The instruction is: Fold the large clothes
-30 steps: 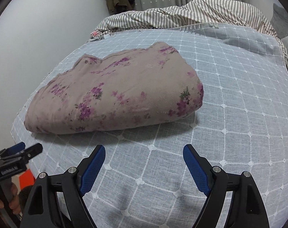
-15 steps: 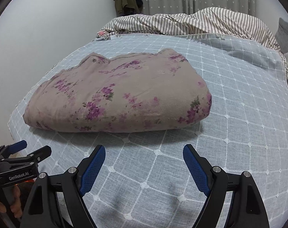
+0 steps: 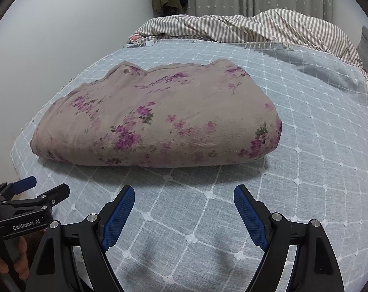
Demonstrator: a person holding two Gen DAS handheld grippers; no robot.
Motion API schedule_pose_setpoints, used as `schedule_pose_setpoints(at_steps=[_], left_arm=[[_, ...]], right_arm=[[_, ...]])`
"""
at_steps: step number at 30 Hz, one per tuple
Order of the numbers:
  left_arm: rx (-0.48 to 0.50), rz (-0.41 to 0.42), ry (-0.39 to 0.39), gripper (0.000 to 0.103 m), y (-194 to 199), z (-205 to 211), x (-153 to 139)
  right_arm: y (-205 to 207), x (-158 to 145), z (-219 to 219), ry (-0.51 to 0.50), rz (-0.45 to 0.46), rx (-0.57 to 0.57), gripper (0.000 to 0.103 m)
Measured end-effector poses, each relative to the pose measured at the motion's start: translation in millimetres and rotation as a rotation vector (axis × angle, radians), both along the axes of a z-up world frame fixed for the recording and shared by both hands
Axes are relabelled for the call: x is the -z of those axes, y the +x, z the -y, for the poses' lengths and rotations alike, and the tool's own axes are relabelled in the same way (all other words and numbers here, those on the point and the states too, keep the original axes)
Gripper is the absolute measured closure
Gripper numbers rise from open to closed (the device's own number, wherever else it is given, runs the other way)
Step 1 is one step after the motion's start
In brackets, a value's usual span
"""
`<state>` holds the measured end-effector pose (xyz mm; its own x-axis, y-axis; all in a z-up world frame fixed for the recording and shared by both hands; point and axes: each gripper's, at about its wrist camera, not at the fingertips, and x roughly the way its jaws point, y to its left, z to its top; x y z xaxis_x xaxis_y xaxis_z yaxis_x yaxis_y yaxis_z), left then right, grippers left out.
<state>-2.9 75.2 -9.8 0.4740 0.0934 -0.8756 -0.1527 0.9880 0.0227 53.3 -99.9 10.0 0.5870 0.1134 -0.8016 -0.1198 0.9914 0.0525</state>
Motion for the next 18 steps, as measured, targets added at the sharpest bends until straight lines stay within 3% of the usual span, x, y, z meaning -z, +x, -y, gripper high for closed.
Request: schedule_pose_setpoints(at_steps=[18], left_arm=[[0.000,-0.001,-0.008,0.002,-2.1,0.4,0.1]], right_arm=[[-1.0,3.2,-3.7,-0.008,-0.011,-0.016,0.018]])
